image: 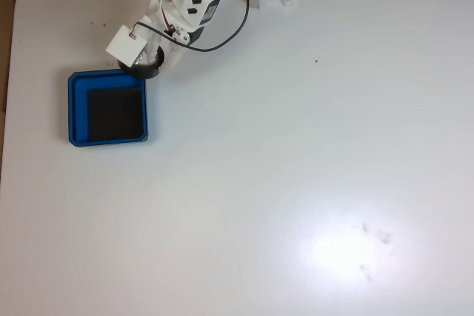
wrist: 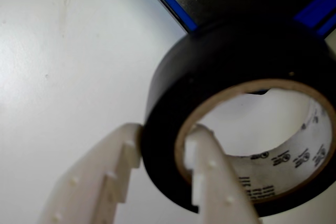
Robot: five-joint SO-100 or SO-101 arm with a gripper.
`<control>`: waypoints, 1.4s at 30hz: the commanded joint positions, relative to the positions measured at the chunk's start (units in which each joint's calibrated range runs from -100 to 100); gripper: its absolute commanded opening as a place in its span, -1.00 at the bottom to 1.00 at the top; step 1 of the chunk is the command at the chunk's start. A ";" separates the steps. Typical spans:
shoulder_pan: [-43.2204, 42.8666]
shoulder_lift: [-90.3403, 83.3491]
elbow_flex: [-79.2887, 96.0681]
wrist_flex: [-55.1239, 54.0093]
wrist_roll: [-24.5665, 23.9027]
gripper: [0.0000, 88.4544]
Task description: Pick the black tape roll and drop it in the blue box
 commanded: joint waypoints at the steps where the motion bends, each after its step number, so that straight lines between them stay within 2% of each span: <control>1: 0.23 2.32 -5.78 -1.14 0.23 -0.98; 11: 0.82 25.73 -29.05 -1.06 -0.12 -0.98; 20: 4.53 37.10 -41.27 -1.06 -0.20 -0.98; 42: 4.43 40.19 -41.72 -0.23 -0.20 -0.98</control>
